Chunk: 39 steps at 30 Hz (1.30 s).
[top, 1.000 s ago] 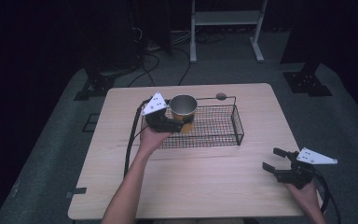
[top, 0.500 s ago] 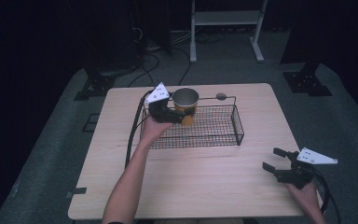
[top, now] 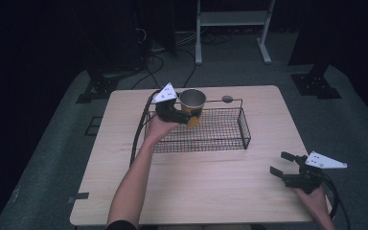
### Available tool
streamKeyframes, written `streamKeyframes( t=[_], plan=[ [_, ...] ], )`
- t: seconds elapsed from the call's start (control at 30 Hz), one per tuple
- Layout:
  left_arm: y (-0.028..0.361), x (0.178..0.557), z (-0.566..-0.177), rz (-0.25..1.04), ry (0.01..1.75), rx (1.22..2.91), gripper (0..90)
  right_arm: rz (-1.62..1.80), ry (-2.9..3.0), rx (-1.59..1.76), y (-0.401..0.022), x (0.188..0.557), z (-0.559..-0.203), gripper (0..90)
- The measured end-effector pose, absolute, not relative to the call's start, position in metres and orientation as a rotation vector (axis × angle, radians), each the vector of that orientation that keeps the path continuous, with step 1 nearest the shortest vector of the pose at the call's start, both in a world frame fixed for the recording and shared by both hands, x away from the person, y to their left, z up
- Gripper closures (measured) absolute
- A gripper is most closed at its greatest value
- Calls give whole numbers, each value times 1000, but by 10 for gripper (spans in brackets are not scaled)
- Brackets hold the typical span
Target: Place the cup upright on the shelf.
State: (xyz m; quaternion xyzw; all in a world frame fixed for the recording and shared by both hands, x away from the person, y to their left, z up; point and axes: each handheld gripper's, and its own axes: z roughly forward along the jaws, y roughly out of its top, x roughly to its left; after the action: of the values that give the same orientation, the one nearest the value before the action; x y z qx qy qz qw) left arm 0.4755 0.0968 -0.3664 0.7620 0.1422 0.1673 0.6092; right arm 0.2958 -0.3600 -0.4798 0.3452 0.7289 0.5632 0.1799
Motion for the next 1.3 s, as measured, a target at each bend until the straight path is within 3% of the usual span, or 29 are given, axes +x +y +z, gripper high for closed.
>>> streamKeyframes(
  t=[1.3],
  plan=[
    [80,506,-408,285,322,1937,132,1602,2061,973,-361,296,-480,149]
  ],
)
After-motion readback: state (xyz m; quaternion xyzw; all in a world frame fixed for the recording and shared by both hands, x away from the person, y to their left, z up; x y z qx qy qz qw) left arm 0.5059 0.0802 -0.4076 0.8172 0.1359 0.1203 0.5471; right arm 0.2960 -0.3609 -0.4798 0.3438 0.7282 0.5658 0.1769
